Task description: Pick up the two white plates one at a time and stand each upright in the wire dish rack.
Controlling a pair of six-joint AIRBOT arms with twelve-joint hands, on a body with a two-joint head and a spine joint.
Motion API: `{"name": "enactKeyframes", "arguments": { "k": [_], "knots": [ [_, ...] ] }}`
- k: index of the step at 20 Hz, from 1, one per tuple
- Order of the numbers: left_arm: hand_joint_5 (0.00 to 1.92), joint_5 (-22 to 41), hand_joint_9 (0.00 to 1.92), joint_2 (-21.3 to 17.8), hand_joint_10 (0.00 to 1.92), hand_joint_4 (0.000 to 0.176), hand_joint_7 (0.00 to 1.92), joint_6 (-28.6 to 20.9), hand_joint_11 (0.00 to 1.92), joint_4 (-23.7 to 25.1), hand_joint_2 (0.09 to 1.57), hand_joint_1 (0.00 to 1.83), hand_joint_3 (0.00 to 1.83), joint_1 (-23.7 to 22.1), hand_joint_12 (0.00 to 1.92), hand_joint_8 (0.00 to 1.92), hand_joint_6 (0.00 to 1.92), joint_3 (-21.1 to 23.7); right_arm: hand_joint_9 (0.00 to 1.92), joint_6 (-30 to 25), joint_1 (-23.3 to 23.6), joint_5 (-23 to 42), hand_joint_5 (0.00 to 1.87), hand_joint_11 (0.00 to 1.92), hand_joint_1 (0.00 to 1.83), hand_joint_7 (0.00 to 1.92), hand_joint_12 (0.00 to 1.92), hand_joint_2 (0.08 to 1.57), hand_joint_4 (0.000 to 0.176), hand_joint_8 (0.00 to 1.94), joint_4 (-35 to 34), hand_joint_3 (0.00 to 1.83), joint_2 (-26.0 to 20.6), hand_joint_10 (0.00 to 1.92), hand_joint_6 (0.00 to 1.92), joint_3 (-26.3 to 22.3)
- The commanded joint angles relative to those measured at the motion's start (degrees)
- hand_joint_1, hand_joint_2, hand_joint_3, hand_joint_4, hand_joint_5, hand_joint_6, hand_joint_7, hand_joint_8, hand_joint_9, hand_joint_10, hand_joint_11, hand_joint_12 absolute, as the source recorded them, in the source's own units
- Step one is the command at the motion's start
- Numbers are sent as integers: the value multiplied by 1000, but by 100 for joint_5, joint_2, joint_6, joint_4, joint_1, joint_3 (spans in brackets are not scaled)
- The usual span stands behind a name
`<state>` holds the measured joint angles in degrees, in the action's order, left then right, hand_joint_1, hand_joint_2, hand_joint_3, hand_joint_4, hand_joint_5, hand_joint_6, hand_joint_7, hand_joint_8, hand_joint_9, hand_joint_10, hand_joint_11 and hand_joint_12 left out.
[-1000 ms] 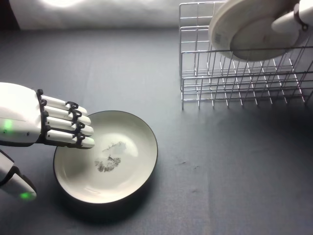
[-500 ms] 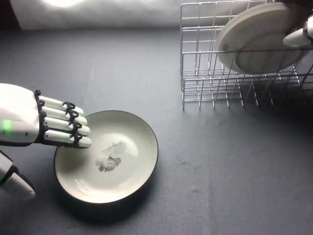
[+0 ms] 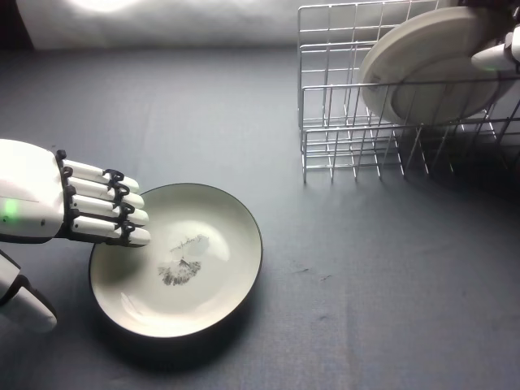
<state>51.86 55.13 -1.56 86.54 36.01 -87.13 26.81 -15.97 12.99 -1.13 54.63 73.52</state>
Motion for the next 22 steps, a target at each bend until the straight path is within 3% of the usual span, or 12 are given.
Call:
{"name": "enactKeyframes", "arguments": {
  "k": [1, 2, 3, 5, 8, 10, 11, 13, 15, 18, 22],
  "knots": [
    [0, 164, 0, -16, 0, 0, 0, -3, 19, -321, 1094, 0, 3, 1, 9, 0, 0, -43, 747, -58, 124, 846, 648, 406, 1311, 787, 1223, 1140, 0, 593, -7, 0, -48, 553, 730, -17],
    [0, 164, 0, -16, 0, 0, 0, -3, 17, -323, 1093, 0, 2, 5, 8, 0, 0, -49, 798, -58, 172, 872, 723, 401, 1324, 857, 1195, 1121, 0, 275, 39, 0, -52, 376, 381, -41],
    [0, 164, 0, -16, 0, 0, 0, -3, 29, -325, 1091, 0, 1, 17, 13, 0, 0, -54, 769, -58, 268, 872, 729, 302, 1327, 842, 1223, 1112, 0, 118, 121, 0, -64, 252, 206, -94],
    [0, 160, 0, -15, 0, 0, 0, -3, 18, -331, 1087, 0, 0, 27, 9, 0, 0, -66, 703, -59, 408, 869, 690, 180, 1308, 751, 1178, 1094, 0, 8, 215, 0, -120, 91, 45, -243],
    [0, 158, 0, -14, 0, 0, 0, -3, 7, -332, 1086, 0, 0, 30, 5, 0, 0, -71, 483, -59, 587, 916, 542, 8, 1293, 497, 1131, 1105, 0, 0, 583, 4, -202, 1, 0, -449],
    [0, 158, 0, -12, 0, 0, 0, -3, 20, -332, 1089, 0, 1, 56, 11, 0, 0, -71, 338, -61, 663, 1166, 422, 0, 1199, 377, 834, 1079, 0, 2, 1065, 0, -250, 4, 3, -685],
    [0, 158, 0, -10, 0, 0, 0, -3, 19, -331, 1090, 0, 1, 69, 10, 0, 0, -71, 217, -62, 662, 1274, 294, 0, 1102, 242, 514, 1043, 0, 0, 1260, 0, -260, 0, 0, -758],
    [0, 156, 1, 1, 0, 0, 0, -4, 30, -331, 1089, 0, 0, 125, 15, 0, 0, -73, 25, -64, 596, 1583, 39, 0, 1040, 28, 51, 976, 0, 1, 1902, 0, -268, 0, 0, -925],
    [0, 131, 7, 20, 2, 0, 0, -7, 42, -330, 1091, 0, 2, 195, 21, 0, 0, -90, 0, -65, 416, 2064, 1, 0, 1082, 0, 1, 926, 0, 0, 2721, 0, -268, 0, 0, -1079],
    [0, 125, 0, 36, 0, 0, 0, -31, 3, -330, 1096, 0, 3, 262, 4, 0, 0, -96, 0, -58, 113, 2386, 0, 0, 1251, 0, 0, 841, 0, 0, 3351, 0, -295, 0, 0, -1442],
    [0, 149, 0, 119, 0, 0, 0, -159, 25, -268, 1088, 0, 0, 440, 14, 0, 0, -105, 0, -17, -91, 2373, 0, 0, 1321, 0, 0, 865, 0, 0, 3988, 0, -201, 0, 0, -1707]
  ]
}}
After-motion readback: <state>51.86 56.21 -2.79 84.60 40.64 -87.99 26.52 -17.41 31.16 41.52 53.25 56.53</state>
